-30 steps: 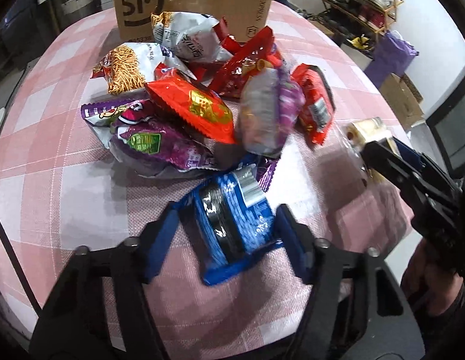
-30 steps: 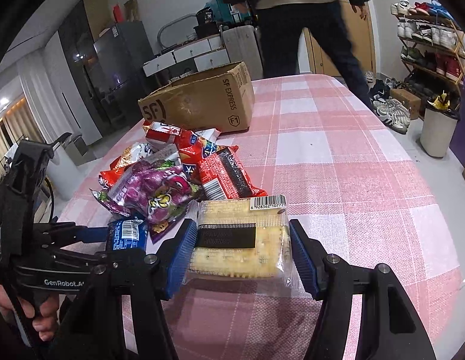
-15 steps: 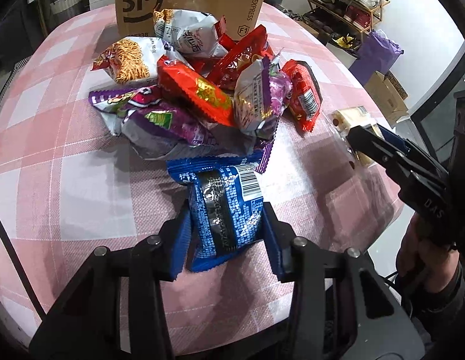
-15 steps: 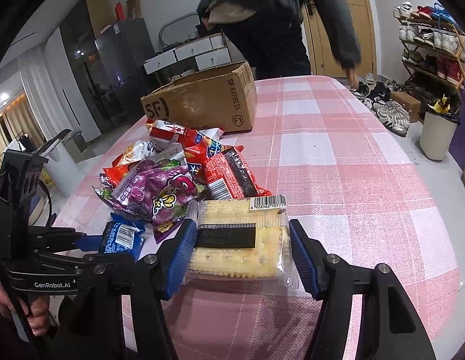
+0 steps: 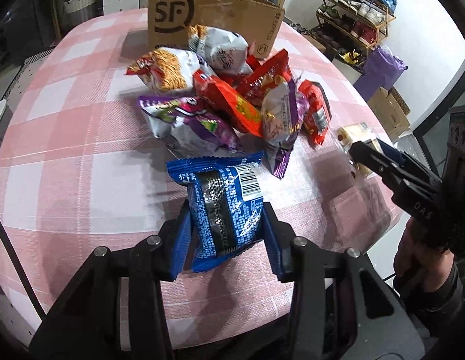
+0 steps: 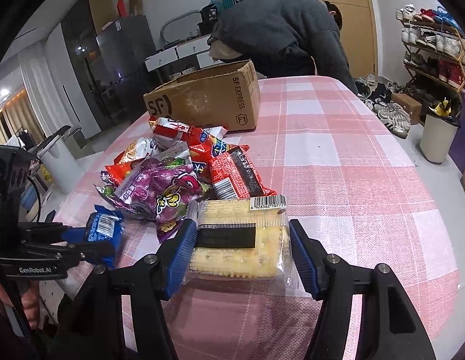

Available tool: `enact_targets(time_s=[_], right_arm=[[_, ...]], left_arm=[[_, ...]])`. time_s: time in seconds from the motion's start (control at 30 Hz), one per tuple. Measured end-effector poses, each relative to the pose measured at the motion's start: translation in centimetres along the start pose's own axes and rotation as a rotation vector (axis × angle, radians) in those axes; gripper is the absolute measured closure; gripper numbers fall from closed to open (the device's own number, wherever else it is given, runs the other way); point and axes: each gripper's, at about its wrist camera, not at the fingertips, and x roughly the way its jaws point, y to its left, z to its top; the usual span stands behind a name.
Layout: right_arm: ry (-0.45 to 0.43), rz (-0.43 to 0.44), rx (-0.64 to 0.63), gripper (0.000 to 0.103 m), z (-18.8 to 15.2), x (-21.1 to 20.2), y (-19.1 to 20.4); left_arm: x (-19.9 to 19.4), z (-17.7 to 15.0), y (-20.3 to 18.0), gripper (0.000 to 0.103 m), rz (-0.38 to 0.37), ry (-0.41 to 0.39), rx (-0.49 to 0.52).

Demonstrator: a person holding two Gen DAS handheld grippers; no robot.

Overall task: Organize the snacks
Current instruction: 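Grasp the blue cookie pack with the left gripper while the right gripper holds the crackers, then carry both packs into the cardboard box and open both grippers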

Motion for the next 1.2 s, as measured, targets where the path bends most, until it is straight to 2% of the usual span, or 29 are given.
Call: enact_targets(time_s=[0.3, 0.7, 1.03, 1.2], right_arm=[[0.003, -0.009, -0.01, 0.04, 0.2, 0.0, 0.4], [-0.008, -0.015, -0.014, 0.04, 0.9, -0.4, 0.7], [-0.016, -0.022, -0.006, 0.04, 1.9, -0.1, 0.5], [-0.046, -0.008, -0.019, 0.04, 3.8, -0.4, 0.6]], left_arm=[[-2.2, 0.4, 1.7, 0.062, -0.002, -0.046, -0.033], [-5.0, 2.5, 4.6, 0.062, -0.004, -0.134, -0.089], [-7.8, 5.4, 5.3, 0.062, -0.013, -0.213, -0.084], [-8.8, 7.2, 5.2, 0.062, -0.01, -0.243, -0.064]])
